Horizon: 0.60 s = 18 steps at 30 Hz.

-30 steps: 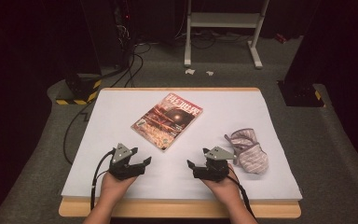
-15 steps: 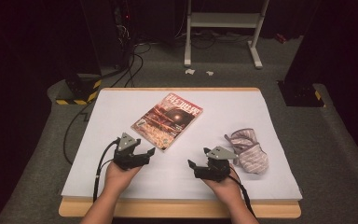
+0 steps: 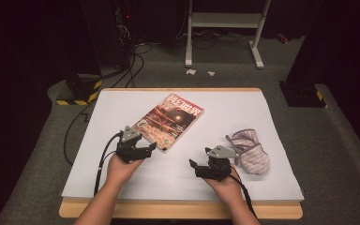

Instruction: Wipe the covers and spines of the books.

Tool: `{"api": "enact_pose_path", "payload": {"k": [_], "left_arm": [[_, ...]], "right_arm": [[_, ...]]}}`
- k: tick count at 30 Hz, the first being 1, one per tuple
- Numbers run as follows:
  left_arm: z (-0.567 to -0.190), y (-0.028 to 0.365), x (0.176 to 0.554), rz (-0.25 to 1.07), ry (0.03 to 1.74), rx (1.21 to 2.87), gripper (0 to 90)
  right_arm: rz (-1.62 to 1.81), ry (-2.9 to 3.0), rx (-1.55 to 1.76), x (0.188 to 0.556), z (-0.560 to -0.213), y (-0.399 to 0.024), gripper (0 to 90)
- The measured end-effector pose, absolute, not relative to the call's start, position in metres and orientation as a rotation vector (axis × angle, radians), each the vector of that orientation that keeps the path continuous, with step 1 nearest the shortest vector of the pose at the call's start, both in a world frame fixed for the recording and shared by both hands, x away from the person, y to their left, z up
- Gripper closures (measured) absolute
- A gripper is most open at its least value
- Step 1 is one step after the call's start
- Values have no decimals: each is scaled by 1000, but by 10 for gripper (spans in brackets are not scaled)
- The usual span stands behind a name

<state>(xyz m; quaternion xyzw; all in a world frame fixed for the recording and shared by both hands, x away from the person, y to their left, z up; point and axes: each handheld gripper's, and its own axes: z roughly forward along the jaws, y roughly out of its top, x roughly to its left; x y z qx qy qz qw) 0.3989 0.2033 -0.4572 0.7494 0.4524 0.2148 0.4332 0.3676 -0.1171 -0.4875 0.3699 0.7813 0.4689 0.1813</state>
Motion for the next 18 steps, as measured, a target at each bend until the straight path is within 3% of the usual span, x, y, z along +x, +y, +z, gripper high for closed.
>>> {"api": "enact_pose_path", "payload": {"k": [18], "left_arm": [[-484,226,469,574,1276,1890,293]], "right_arm": [[1291,2257,1088,370,-492,-118,230]]}}
